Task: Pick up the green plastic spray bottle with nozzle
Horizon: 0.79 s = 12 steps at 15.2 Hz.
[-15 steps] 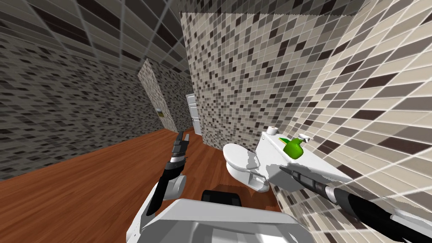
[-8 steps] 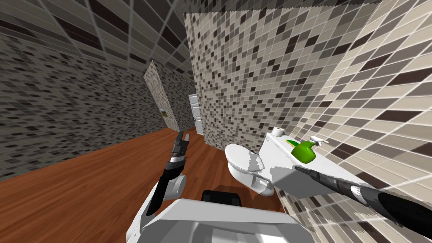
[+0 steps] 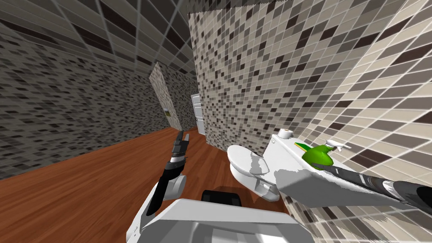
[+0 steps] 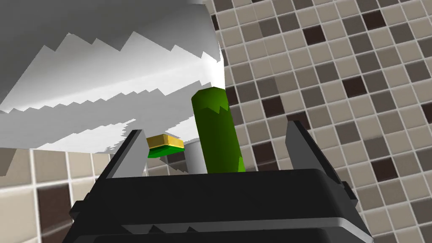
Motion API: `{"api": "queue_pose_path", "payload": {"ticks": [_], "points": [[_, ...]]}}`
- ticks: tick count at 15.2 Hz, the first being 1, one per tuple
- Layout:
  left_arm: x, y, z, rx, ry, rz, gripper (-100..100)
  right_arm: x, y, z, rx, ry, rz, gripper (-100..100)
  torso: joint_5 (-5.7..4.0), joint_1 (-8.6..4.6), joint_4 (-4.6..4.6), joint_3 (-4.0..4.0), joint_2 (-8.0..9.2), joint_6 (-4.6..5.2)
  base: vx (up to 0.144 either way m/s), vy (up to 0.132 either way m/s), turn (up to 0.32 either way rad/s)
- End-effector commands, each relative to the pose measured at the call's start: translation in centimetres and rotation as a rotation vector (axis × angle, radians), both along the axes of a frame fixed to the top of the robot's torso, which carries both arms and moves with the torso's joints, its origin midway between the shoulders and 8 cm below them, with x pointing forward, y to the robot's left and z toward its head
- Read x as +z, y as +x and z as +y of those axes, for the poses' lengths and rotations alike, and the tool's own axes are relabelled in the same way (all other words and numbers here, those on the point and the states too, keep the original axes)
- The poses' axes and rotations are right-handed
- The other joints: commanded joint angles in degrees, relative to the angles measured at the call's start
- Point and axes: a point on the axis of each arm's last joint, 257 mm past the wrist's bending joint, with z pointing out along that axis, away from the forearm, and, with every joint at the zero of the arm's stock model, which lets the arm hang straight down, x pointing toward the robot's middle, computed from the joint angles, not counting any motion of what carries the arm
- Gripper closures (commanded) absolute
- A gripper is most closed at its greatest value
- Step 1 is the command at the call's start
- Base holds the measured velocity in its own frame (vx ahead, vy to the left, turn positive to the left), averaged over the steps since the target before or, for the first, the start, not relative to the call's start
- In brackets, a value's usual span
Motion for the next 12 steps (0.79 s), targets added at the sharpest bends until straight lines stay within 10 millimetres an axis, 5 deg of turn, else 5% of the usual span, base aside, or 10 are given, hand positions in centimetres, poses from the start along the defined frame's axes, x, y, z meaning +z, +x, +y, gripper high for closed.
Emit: {"api": "queue_pose_path", "payload": {"ticks": [1, 2, 5, 10, 12], "points": [[0.0, 0.0, 0.0, 0.000, 0.000, 0.000, 0, 1.8, 0.2, -1.4, -0.012, -0.043, 0.002, -100, 0.00, 0.00, 0.00, 0.00, 0.00, 0.00, 0.037, 0.037, 0.077], [0.0, 0.0, 0.0, 0.000, 0.000, 0.000, 0, 3.4, 0.3, -2.7, -0.020, -0.080, 0.003, -100, -0.01, 0.01, -0.01, -0.02, -0.03, 0.01, 0.044, 0.045, 0.074], [0.0, 0.0, 0.0, 0.000, 0.000, 0.000, 0, 3.4, 0.3, -2.7, -0.020, -0.080, 0.003, -100, -0.01, 0.01, -0.01, -0.02, -0.02, 0.03, 0.027, 0.029, 0.021], [0.0, 0.0, 0.0, 0.000, 0.000, 0.000, 0, 7.7, 0.5, -5.5, -0.041, -0.172, 0.000, -100, -0.05, -0.07, 0.00, 0.01, 0.03, 0.04, 0.022, 0.019, 0.047], [0.0, 0.0, 0.0, 0.000, 0.000, 0.000, 0, 6.6, 0.8, -4.2, 0.000, -0.153, 0.002, -100, -0.06, -0.09, 0.01, 0.02, 0.05, 0.04, 0.059, 0.003, -0.107]]}}
